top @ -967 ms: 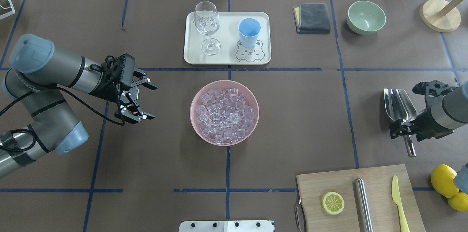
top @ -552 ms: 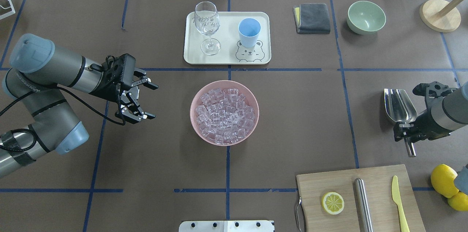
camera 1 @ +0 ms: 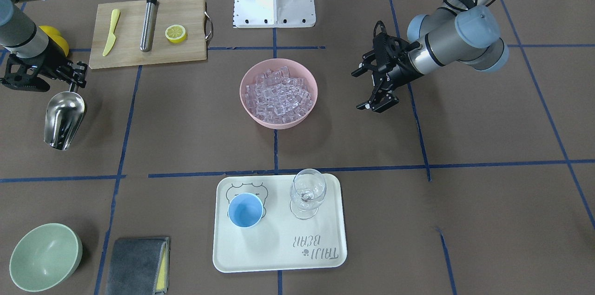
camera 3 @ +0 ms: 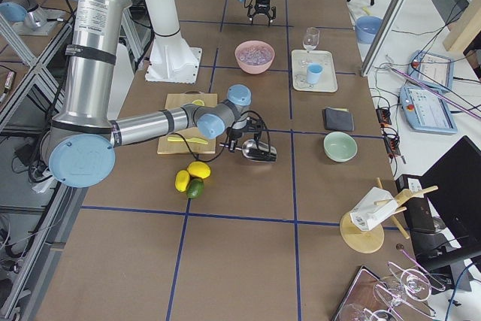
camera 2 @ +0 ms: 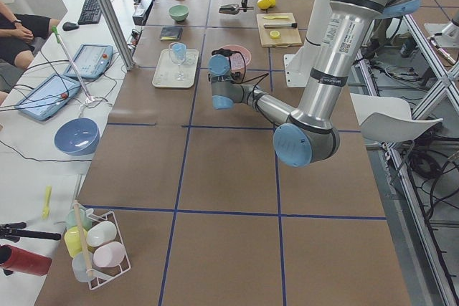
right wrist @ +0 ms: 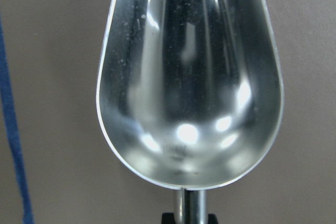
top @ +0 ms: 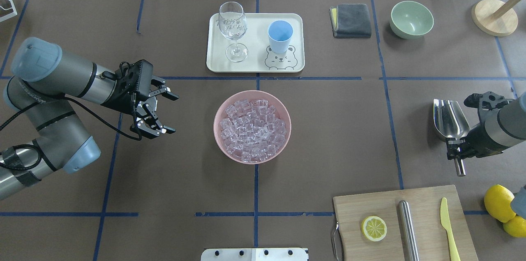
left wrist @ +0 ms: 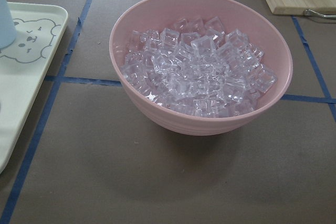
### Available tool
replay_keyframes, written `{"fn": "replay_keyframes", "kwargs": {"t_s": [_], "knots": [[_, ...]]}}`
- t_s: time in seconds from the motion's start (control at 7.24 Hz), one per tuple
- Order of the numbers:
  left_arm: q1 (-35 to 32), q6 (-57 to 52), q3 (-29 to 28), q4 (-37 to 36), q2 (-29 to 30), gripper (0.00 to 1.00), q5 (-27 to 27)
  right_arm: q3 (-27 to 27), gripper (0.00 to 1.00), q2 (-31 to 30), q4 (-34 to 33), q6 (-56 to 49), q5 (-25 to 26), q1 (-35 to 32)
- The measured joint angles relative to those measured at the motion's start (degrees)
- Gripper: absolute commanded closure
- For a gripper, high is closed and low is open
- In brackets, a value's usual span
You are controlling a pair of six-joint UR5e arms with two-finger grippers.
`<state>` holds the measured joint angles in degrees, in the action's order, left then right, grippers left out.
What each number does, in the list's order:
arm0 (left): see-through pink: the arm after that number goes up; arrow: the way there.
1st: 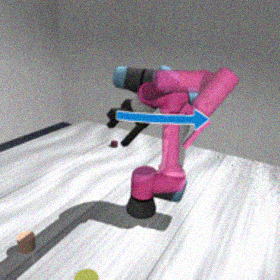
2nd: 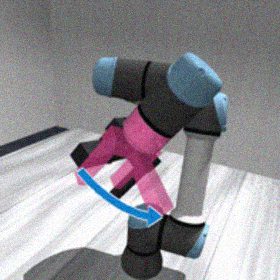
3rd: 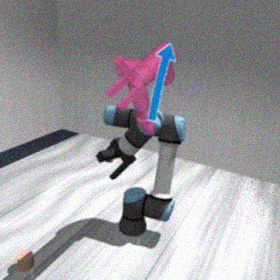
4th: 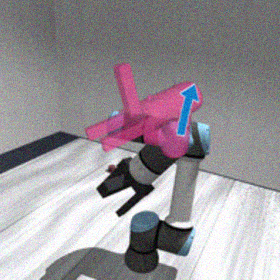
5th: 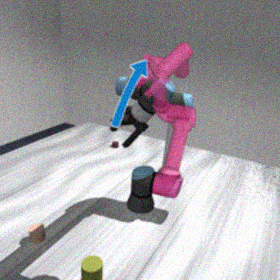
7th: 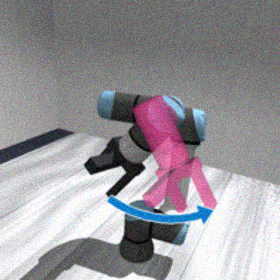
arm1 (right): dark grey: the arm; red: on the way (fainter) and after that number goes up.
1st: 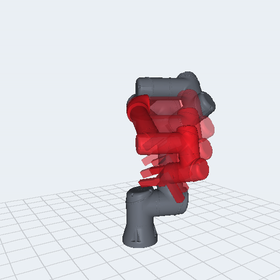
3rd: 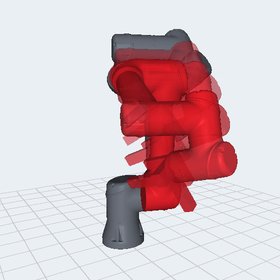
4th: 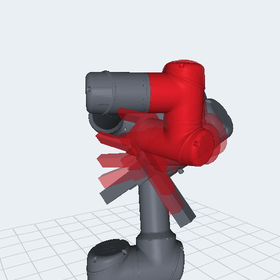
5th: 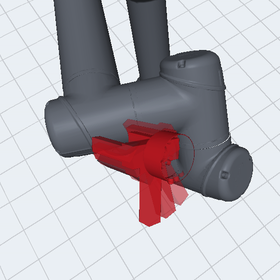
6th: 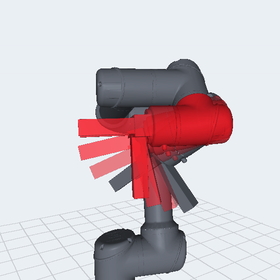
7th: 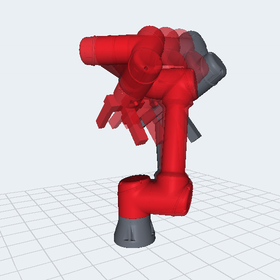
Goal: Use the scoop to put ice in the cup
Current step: 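Lift the metal scoop with the right gripper and carry it toward the bowl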
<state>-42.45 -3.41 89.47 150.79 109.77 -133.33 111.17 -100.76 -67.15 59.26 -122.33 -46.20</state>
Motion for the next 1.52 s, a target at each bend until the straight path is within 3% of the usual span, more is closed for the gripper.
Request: {"fn": "replay_keyframes", "kwargs": {"t_s": [0.41,0.69,0.97,1.52], "knots": [[0.0,0.1,0.1,0.0,0.2,0.00,0.0,7.2,1.00,3.4,-0.5,-0.8,0.7,-4.7],[-0.1,0.1,0.1,0.0,0.5,0.00,0.1,8.4,1.00,7.1,-1.7,-1.9,2.4,-5.2],[-0.1,0.2,0.2,-0.1,0.8,0.00,0.8,8.5,1.00,8.7,-3.9,-12.7,3.8,-5.2],[0.0,0.1,-0.2,-0.3,0.9,0.00,1.0,8.6,1.00,14.7,-18.9,-35.9,5.2,-6.3]]}}
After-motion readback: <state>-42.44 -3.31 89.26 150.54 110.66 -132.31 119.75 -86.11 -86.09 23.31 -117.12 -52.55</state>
